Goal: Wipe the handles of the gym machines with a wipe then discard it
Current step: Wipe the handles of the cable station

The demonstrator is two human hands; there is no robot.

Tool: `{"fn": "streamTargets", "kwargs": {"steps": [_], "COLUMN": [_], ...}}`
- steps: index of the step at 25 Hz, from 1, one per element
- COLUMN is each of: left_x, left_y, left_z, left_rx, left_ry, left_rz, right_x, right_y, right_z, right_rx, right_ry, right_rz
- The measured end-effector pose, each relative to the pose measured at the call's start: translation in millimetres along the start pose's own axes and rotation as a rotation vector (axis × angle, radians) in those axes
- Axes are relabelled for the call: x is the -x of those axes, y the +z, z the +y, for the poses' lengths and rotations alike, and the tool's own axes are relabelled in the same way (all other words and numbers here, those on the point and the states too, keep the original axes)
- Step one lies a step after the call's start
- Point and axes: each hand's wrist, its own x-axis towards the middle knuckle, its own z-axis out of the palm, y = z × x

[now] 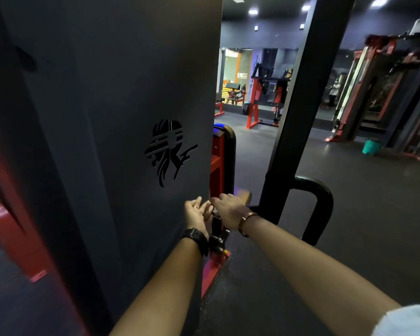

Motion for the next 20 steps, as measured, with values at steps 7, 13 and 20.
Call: {"fn": "streamTargets", "kwargs": {"steps": [7, 13, 20], "left_x": [-4.6, -5.5, -11.5], "left_y": [7.3, 7.4, -0.6], "left_z": [-16.4, -19.9, -17.7], "left_rx": [0.009, 0.041, 0.07], "left_ry": [-0.006, -0.017, -0.017], "left_rz": [0.003, 0.005, 0.034], "right_x": [-2.8, -4.6, -1.9], "right_y": [-13.5, -16.9, 0.0], "right_z": [0.5, -2.3, 1.8], "right_rx": [-0.26, -0.03, 0.255], "right_ry": [-0.082, -0.138, -0.457], "right_rz": [-0.051, -0.105, 0.079]}}
